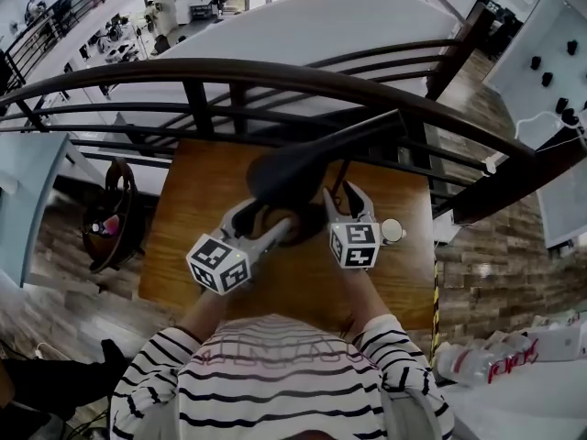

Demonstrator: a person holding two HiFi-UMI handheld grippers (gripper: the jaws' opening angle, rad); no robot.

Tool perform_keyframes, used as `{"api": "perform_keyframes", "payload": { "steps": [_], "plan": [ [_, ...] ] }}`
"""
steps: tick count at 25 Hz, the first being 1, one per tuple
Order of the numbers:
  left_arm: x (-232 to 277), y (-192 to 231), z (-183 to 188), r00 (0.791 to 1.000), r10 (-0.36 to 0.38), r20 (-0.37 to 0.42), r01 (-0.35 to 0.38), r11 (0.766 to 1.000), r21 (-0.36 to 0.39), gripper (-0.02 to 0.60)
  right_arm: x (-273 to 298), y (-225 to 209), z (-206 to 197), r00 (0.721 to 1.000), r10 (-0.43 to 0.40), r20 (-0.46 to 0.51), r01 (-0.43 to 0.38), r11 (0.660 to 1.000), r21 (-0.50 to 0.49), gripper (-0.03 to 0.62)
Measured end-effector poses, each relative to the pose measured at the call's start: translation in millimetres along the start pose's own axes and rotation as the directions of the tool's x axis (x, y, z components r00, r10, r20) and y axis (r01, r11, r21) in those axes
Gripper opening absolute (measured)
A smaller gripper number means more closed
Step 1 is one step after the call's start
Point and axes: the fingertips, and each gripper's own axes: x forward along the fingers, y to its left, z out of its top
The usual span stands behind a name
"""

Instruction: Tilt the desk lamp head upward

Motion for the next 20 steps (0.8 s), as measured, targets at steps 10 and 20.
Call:
{"api": "perform_keyframes", "payload": {
  "steps": [10,20],
  "plan": [
    [-4.9,2.6,3.6,1.0,-0.019,-0.022,0.018,1.0,-0.006,0.284,9.4,3.9,6.8,0.999,0.003,0.037,-0.002,1.0,-0.029,0.049],
    [-5.4,1.4,5.1,0.999,-0.033,-0.014,0.032,0.999,-0.035,0.301,10.1,2.4,4.0,0.998,0.015,0.064,-0.015,1.0,-0.003,0.048]
  ]
}}
